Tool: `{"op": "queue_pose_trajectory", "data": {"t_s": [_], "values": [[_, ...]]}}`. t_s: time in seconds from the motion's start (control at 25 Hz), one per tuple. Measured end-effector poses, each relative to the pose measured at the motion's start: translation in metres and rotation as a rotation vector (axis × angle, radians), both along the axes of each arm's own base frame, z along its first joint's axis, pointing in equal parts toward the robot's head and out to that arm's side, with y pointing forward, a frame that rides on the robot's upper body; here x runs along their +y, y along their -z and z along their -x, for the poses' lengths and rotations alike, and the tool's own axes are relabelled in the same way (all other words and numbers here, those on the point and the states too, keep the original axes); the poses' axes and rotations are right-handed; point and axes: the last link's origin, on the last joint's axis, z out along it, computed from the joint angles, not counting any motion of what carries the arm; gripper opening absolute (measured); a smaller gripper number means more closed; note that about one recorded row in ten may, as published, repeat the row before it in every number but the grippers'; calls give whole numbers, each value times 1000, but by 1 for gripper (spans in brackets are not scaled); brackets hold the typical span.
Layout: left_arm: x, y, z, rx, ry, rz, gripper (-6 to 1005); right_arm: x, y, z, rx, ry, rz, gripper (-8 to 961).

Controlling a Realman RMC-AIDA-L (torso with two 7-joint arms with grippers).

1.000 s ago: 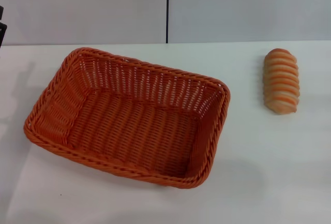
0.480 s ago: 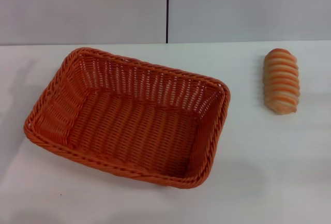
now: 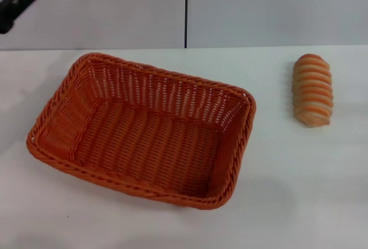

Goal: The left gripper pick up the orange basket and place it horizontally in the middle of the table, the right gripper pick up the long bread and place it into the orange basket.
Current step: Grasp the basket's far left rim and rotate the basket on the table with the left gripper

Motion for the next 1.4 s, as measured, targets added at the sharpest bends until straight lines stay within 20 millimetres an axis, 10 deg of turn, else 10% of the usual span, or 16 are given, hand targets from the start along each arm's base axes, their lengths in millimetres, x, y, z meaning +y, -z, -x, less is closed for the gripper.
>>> {"op": "queue_pose_trajectory", "data": {"t_s": [0.64,1.4], "values": [[55,-18,-28,535,-111,420,798,-2,1,-2,4,10,3,795],[65,3,-16,751,-216,528,784,-3,5,-2,27,9,18,795]]}}
